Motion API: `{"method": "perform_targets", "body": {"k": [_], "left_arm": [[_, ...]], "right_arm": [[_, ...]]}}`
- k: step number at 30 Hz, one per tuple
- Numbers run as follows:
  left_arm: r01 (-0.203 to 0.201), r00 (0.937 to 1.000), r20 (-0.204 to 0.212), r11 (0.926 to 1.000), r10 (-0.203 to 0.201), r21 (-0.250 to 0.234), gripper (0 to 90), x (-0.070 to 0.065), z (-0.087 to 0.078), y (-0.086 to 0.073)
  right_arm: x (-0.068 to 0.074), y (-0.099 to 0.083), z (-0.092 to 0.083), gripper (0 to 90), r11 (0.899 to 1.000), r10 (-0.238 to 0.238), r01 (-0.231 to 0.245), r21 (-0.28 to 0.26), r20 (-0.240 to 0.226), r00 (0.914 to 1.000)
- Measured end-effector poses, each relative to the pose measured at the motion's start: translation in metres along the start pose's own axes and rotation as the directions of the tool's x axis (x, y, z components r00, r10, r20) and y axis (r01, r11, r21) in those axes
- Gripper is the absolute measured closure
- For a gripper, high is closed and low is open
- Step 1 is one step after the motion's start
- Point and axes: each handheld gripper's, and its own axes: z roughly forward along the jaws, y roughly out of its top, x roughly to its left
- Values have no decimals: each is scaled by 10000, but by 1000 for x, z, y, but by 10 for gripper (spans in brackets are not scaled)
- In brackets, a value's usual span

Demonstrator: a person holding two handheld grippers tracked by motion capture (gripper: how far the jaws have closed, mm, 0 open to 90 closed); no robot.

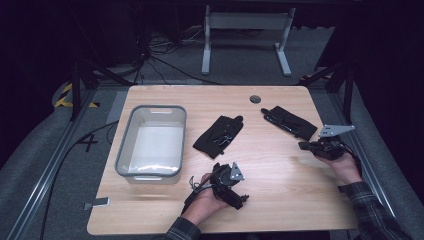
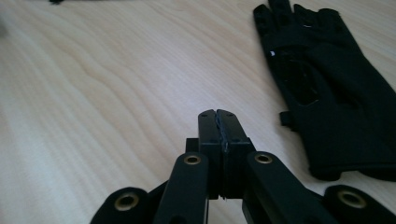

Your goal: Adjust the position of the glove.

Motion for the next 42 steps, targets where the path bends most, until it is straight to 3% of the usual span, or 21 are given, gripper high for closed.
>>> {"method": "perform_targets", "body": {"k": [10, 17, 24, 28, 37, 42], "left_arm": [[-7, 10000, 11, 10000, 7, 6, 0, 0, 0, 0], [-61, 10000, 49, 10000, 61, 44, 0, 0, -1, 0], [-59, 10000, 46, 10000, 59, 42, 0, 0, -1, 0], [-63, 10000, 69, 10000, 63, 55, 0, 0, -1, -1], [-69, 9999, 78, 10000, 69, 46, 0, 0, -1, -1], [-28, 10000, 53, 10000, 28, 17, 0, 0, -2, -3]], "right_arm": [[-33, 5, 11, 900, 9989, 470, -466, -86, 647, 9968], [-48, 5, 14, 900, 9975, 695, -677, -208, 1083, 9917], [-62, 2, 22, 900, 9959, 890, -904, 42, 1342, 9869], [-64, -5, 33, 900, 9936, 866, -950, 605, 1286, 9879], [-61, -7, 34, 900, 9936, 852, -924, 653, 1060, 9907], [-50, -6, 33, 900, 9952, 513, -566, 803, 670, 9964]]}}
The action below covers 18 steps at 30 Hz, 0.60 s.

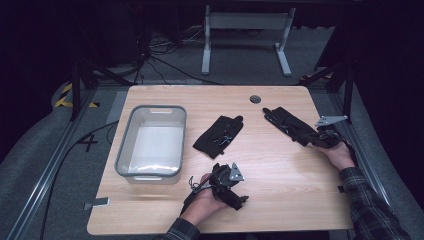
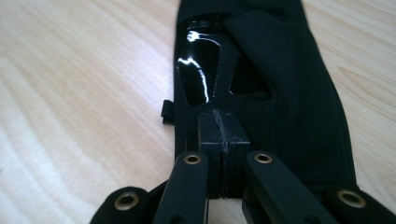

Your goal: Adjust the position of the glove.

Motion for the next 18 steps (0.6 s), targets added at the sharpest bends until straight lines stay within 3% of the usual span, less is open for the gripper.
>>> {"method": "perform_targets", "body": {"k": [10, 18], "left_arm": [[39, 10000, -21, 10000, -39, 79, 0, 1, -1, -1], [-46, 10000, 38, 10000, 46, 31, 1, 2, -1, -1]], "right_arm": [[22, -2, -5, 900, 9977, -621, 643, 231, -856, 9944], [42, -5, -11, 900, 9931, -1052, 1107, 389, -1210, 9871]]}}
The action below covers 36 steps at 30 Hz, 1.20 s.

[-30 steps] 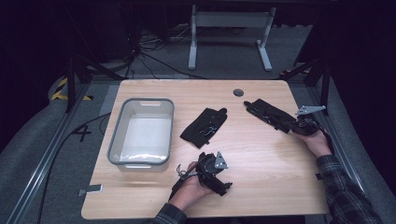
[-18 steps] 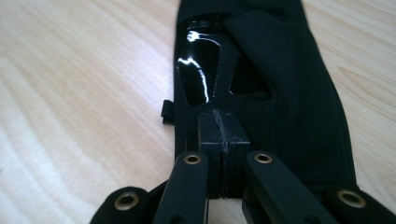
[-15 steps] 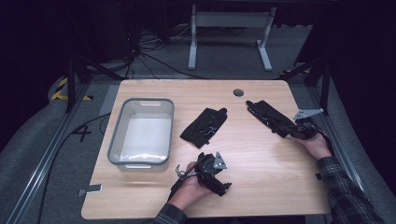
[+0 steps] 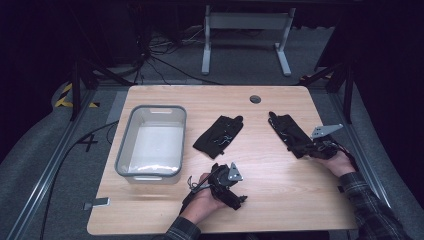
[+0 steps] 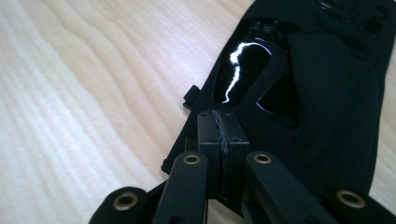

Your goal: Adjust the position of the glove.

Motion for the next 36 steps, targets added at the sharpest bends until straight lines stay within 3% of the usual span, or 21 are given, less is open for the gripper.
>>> {"method": "perform_targets", "body": {"k": [9, 19, 24, 29, 36], "left_arm": [[1, 10000, -3, 10000, -1, -23, 0, 0, 0, 0], [-9, 10000, 0, 10000, 9, -19, 1, 0, 0, 0], [-10, 10000, -1, 10000, 10, -21, 0, 0, 0, 0], [-12, 10000, 2, 10000, 12, -18, 1, 0, 0, 0], [-10, 10000, 4, 10000, 10, -19, 0, 0, 0, 0]], "right_arm": [[27, -4, -6, 900, 9989, -429, 439, 193, -487, 9979], [64, -8, -12, 900, 9938, -1033, 1071, 291, -1097, 9886], [74, -12, -16, 899, 9928, -1114, 1160, 295, -1275, 9856], [71, -5, -25, 898, 9929, -1187, 1183, -110, -1212, 9855], [40, 4, -26, 898, 9960, -775, 743, -490, -659, 9948]]}}
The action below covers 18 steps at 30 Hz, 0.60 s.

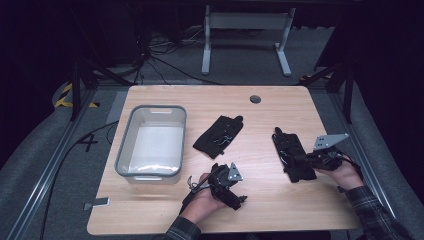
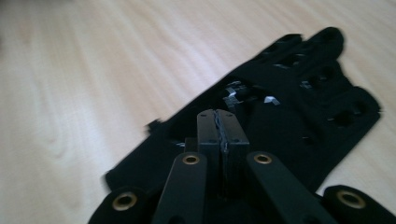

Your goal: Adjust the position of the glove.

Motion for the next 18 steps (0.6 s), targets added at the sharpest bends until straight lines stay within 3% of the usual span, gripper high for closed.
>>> {"method": "perform_targets", "body": {"k": [5, 8, 18], "left_arm": [[-2, 10000, 2, 10000, 2, -3, 0, 0, 0, 0], [-5, 10000, 3, 10000, 5, 2, 0, 0, 0, 0], [-5, 10000, 2, 10000, 5, 0, 0, 0, 0, 0]], "right_arm": [[-20, -1, 12, 898, 9994, 289, -295, 187, 325, 9991], [-25, -6, 20, 899, 9983, 417, -426, 389, 241, 9988], [-14, -10, 18, 900, 9987, 400, -399, 332, -32, 9992]]}}
